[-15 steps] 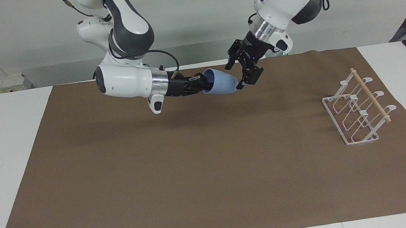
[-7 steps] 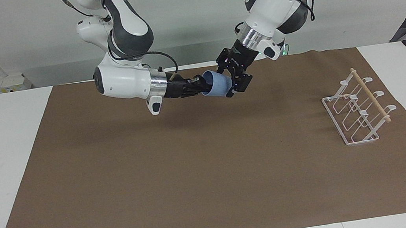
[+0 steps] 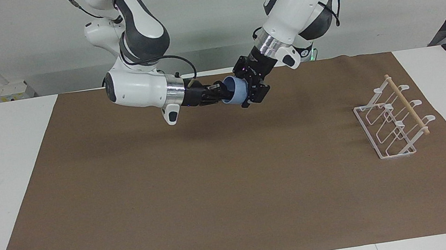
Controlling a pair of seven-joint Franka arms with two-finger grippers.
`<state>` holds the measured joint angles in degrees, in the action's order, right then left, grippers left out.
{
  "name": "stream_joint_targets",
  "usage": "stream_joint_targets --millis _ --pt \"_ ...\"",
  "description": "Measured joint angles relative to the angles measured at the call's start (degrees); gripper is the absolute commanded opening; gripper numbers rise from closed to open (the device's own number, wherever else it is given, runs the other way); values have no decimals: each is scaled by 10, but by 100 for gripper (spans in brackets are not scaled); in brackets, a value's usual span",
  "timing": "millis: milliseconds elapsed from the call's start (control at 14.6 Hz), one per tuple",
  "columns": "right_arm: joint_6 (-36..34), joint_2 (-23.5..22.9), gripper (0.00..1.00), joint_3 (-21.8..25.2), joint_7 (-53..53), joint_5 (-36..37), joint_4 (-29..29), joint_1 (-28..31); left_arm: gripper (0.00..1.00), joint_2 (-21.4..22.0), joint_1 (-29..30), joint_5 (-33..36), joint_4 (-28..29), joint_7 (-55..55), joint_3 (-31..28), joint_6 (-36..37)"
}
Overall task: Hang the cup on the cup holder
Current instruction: 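Grasp the cup with the left gripper while the right gripper releases, then carry the cup with the left gripper while the right gripper retracts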
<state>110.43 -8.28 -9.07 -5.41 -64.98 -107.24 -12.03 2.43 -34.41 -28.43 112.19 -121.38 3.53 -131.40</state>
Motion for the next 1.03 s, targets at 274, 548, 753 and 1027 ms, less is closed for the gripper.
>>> stream_joint_targets --millis 274,548,753,1027 --pt "4 1 99 0 -1 0 1 0 50 0 0 0 0 0 0 2" --pt "16 12 99 8 0 55 22 34 50 -1 5 2 0 -1 -3 27" --pt "16 32 99 10 0 217 45 87 50 -1 24 74 0 -2 -7 103" --pt "13 50 99 12 1 430 57 131 50 2 59 264 -2 -5 -9 201"
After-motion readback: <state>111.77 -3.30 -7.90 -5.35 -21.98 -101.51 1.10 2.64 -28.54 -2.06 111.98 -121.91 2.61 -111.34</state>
